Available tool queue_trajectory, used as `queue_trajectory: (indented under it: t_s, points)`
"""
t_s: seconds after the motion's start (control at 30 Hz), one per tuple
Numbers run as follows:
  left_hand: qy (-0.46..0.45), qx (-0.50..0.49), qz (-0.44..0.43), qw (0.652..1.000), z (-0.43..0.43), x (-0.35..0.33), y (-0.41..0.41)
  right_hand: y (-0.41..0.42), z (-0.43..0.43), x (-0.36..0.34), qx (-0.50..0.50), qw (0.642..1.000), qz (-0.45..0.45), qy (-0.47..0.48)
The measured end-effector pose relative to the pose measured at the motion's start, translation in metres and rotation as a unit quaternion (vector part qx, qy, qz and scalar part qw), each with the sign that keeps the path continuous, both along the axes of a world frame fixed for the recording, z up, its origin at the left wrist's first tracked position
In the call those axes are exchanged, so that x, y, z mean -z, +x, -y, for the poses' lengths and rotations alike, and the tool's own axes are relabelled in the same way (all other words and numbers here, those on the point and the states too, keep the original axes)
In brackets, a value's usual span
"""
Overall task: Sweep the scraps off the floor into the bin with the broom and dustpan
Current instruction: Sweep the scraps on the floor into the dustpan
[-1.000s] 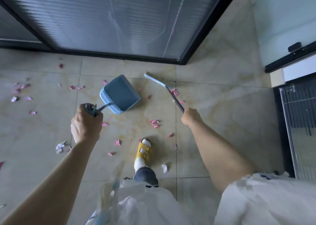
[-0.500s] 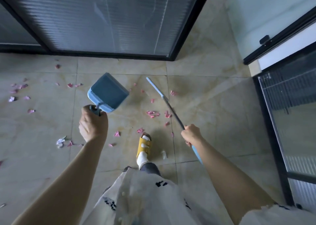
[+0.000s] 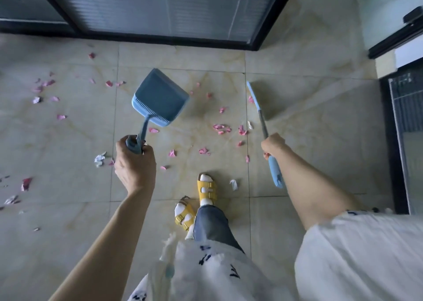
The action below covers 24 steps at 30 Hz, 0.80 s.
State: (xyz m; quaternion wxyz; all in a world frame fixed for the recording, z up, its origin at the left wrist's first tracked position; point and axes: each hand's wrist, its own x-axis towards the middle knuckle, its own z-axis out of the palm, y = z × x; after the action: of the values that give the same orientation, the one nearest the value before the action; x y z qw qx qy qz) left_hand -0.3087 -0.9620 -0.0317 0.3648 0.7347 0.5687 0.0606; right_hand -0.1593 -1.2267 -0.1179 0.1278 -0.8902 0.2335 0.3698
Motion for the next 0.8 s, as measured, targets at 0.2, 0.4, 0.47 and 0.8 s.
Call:
queue_trajectory:
  t_s: [0.2, 0.4, 0.47, 0.8]
  points:
    - [-0.036, -0.028, 0.002, 0.999, 0.006, -0.017, 0.002, -0.077, -0.016, -0.036, -0.046, 0.996, -0.056, 0.044]
    - [-0.060, -0.040, 0.020, 0.997, 0.011, -0.030, -0.008, -0.136, -0.012, -0.054, -0.035, 0.992, -0.081, 0.096]
    - [-0.053, -0.039, 0.014, 0.998, 0.007, -0.033, -0.014, -0.133, -0.009, -0.062, -0.006, 0.992, -0.053, 0.115]
    - [-0.027, -0.050, 0.019, 0.998, 0.001, -0.034, -0.063, -0.114, 0.010, -0.071, 0.001, 0.998, 0.012, 0.061]
